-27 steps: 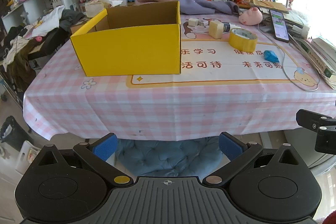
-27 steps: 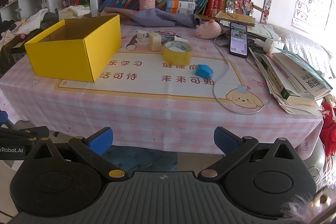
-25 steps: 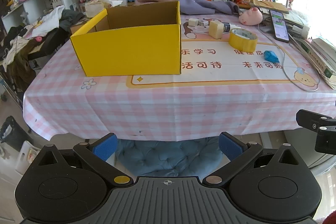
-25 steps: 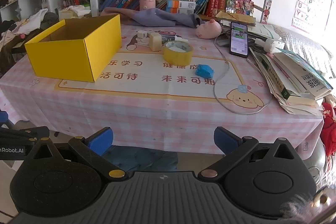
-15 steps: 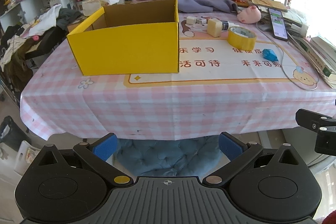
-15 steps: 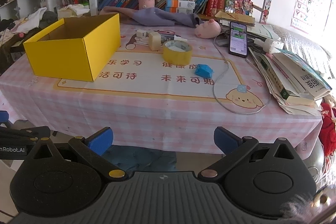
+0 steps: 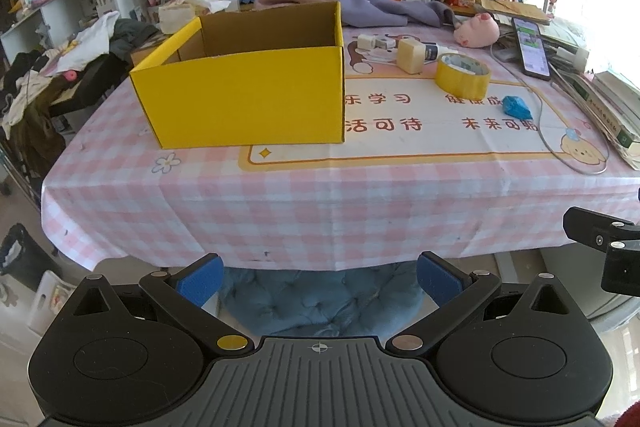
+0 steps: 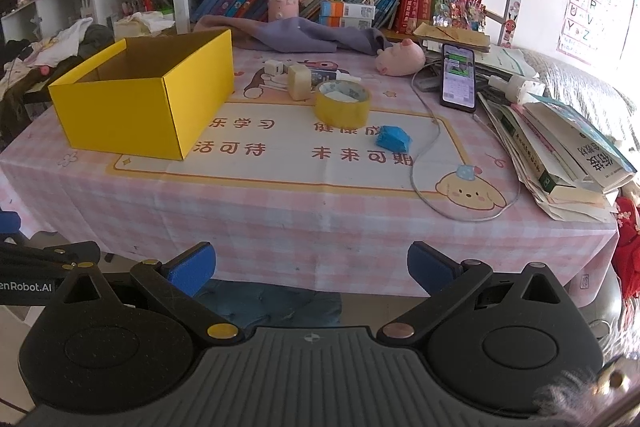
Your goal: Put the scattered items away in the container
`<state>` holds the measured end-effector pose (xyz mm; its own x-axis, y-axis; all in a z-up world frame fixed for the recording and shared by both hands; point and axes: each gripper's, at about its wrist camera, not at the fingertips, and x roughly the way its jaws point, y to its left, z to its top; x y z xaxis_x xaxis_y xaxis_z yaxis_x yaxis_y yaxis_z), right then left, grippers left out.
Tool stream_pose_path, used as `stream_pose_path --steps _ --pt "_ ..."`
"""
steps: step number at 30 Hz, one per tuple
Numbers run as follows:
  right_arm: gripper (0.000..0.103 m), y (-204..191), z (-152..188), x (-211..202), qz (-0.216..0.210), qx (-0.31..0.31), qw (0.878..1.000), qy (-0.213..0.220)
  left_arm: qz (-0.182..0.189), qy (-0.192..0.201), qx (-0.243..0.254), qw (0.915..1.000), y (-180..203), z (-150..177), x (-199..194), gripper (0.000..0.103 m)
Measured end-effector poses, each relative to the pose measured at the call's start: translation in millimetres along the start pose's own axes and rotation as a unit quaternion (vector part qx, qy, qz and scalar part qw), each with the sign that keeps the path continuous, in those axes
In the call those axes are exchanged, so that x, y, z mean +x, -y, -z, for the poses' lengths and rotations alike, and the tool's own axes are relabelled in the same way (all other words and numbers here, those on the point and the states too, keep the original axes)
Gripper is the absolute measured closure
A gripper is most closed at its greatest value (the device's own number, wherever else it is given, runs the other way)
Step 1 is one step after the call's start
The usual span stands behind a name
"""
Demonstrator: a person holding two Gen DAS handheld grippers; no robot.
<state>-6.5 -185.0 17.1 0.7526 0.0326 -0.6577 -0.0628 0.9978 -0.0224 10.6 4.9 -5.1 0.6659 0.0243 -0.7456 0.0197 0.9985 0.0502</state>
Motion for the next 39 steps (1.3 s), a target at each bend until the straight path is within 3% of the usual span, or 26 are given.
stream_pose_path --steps 39 --pt "0.0 0.7 4.8 -6.9 0.001 -0.005 1.0 -0.002 0.0 0.002 0.002 1.0 6.5 1.3 -8.2 0.0"
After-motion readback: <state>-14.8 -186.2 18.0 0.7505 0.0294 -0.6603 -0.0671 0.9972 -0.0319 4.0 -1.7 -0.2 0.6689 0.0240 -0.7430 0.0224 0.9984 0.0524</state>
